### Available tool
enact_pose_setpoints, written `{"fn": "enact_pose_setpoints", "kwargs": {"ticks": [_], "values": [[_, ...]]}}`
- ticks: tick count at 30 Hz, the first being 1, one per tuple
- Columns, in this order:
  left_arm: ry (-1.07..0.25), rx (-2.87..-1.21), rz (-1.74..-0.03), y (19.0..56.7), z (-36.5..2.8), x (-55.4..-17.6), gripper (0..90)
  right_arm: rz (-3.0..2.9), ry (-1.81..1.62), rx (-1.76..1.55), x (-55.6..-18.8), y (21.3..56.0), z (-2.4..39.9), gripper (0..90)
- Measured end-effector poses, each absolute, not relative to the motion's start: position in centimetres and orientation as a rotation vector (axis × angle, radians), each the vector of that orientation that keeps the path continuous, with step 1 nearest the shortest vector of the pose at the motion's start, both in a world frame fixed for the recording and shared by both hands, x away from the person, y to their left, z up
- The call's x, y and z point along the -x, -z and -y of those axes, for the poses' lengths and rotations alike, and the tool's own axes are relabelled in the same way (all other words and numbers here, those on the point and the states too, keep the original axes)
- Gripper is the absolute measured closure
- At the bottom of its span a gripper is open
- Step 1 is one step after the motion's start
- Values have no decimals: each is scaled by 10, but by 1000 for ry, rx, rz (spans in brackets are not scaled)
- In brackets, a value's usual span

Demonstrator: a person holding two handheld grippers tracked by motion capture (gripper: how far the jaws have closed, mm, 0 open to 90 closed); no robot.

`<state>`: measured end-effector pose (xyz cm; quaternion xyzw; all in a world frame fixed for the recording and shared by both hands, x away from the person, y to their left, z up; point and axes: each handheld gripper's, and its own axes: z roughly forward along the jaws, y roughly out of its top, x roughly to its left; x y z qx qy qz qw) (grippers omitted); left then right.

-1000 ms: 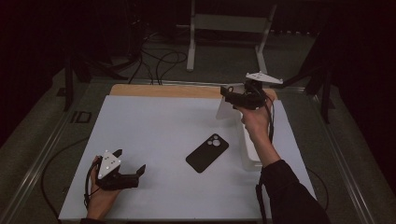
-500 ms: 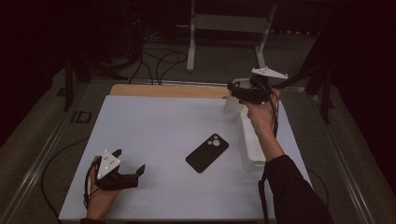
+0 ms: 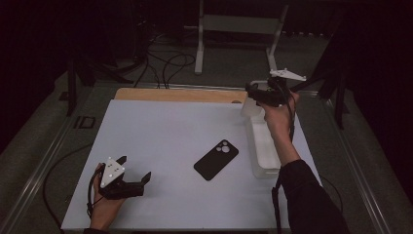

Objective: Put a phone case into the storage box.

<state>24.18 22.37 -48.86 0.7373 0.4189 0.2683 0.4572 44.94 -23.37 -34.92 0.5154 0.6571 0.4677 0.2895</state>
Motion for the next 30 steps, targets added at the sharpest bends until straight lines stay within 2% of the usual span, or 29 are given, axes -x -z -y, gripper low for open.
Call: {"fn": "enact_pose_setpoints", "kwargs": {"ticks": [16, 30], "values": [[-662, -1809, -1037, 488, -225, -242, 2, -1709, -1162, -1432, -461, 360, 256, 168], [-660, -1809, -1034, 488, -225, -242, 2, -1719, -1068, -1494, -477, 386, 261, 168]]}}
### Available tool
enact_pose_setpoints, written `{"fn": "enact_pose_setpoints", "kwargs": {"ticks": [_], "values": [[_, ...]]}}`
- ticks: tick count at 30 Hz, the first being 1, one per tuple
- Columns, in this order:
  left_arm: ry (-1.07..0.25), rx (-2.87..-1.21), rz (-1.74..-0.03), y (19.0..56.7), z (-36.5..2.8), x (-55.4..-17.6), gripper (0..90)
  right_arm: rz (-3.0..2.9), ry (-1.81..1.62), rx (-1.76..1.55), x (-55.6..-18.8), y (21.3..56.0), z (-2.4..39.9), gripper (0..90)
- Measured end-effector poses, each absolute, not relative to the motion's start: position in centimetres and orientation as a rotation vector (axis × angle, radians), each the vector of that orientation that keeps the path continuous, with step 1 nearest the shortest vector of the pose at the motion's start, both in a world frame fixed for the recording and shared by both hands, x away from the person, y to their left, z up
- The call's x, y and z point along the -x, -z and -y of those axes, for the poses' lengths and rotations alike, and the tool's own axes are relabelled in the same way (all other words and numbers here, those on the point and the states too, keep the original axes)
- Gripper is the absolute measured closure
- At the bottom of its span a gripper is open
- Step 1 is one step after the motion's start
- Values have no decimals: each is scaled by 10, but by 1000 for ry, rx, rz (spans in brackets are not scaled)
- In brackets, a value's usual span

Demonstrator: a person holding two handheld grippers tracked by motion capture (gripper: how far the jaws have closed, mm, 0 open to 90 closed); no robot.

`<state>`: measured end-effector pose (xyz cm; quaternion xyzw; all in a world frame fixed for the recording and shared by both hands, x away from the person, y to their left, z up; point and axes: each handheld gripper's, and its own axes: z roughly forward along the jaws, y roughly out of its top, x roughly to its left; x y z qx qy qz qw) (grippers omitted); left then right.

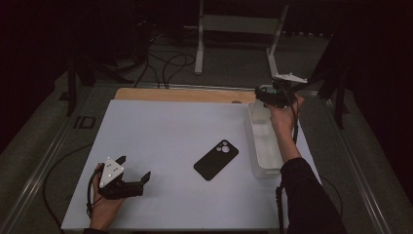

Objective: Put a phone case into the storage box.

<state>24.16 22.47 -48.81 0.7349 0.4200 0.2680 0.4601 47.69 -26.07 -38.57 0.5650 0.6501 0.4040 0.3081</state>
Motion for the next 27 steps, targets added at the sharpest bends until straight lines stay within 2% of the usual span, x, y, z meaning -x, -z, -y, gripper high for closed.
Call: {"fn": "enact_pose_setpoints", "kwargs": {"ticks": [27], "values": [[-651, -1809, -1030, 489, -225, -242, 2, -1820, -898, -1563, -496, 435, 254, 167]]}}
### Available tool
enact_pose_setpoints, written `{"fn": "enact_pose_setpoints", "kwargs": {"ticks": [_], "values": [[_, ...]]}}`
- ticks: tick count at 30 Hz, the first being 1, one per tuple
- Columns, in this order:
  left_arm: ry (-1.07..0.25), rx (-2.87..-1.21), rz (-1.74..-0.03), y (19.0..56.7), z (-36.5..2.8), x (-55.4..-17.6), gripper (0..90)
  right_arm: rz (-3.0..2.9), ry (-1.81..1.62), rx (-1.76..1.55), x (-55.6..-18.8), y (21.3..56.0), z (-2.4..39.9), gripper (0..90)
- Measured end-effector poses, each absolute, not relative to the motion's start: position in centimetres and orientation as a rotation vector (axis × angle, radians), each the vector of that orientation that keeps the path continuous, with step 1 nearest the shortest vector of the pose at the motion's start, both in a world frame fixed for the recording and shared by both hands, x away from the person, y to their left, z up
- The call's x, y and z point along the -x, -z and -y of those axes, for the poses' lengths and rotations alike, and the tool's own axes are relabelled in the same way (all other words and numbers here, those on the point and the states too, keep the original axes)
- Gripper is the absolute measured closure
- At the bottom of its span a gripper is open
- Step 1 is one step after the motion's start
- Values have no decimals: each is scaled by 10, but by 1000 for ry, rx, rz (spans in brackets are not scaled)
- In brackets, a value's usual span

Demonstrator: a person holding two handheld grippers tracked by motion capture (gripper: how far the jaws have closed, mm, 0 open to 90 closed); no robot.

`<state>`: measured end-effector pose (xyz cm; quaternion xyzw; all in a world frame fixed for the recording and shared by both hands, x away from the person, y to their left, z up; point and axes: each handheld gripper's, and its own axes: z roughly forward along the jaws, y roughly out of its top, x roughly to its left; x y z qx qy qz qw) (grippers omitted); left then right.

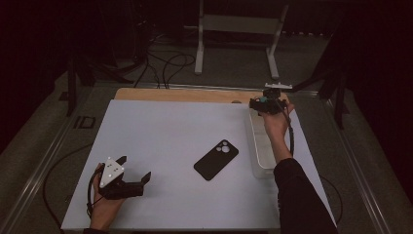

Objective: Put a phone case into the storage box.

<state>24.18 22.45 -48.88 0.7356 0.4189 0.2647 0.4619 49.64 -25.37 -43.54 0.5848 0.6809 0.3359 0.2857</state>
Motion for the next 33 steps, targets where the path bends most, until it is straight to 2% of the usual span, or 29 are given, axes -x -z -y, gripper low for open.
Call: {"fn": "enact_pose_setpoints", "kwargs": {"ticks": [8, 15, 33], "values": [[-649, -1810, -1031, 489, -225, -242, 2, -1823, -889, -1589, -500, 442, 254, 163], [-650, -1810, -1031, 489, -225, -241, 2, -1814, -901, -1600, -502, 441, 258, 95], [-653, -1813, -1030, 489, -224, -241, 2, -1773, -970, -1565, -494, 429, 262, 95]]}}
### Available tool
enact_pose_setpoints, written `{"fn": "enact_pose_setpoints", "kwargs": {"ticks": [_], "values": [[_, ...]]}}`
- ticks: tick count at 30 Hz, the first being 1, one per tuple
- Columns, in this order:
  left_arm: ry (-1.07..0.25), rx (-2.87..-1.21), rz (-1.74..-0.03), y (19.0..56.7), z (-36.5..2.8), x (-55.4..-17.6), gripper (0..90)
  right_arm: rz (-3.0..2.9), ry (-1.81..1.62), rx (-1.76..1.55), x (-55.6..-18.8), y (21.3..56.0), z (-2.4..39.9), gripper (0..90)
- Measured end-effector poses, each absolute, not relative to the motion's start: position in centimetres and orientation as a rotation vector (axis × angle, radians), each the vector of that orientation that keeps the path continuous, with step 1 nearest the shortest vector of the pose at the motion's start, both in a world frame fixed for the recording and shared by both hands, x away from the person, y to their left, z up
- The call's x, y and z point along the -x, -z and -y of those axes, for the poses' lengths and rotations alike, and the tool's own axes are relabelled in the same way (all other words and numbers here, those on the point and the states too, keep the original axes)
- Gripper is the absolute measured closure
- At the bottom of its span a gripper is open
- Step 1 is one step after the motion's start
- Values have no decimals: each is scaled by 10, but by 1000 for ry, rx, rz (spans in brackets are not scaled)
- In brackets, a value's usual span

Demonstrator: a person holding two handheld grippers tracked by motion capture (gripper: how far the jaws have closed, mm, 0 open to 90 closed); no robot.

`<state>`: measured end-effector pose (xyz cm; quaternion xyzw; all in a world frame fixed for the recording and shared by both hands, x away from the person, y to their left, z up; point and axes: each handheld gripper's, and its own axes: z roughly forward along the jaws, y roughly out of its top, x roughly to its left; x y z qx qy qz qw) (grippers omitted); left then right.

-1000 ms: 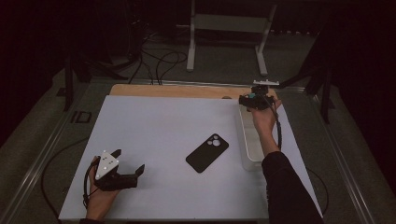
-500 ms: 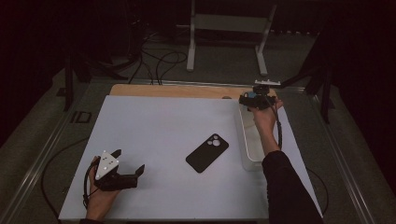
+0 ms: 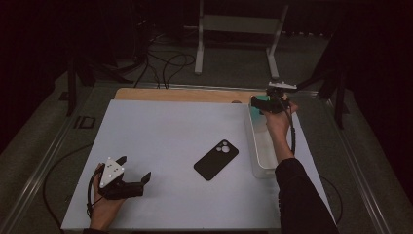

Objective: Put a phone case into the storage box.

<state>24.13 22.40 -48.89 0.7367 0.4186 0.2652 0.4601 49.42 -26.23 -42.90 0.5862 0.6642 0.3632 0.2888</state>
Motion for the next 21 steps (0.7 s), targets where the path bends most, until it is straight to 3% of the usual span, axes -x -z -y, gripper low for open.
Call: {"fn": "enact_pose_setpoints", "kwargs": {"ticks": [21], "values": [[-653, -1815, -1027, 489, -223, -241, 2, -1837, -1174, -1455, -452, 412, 250, 95]]}}
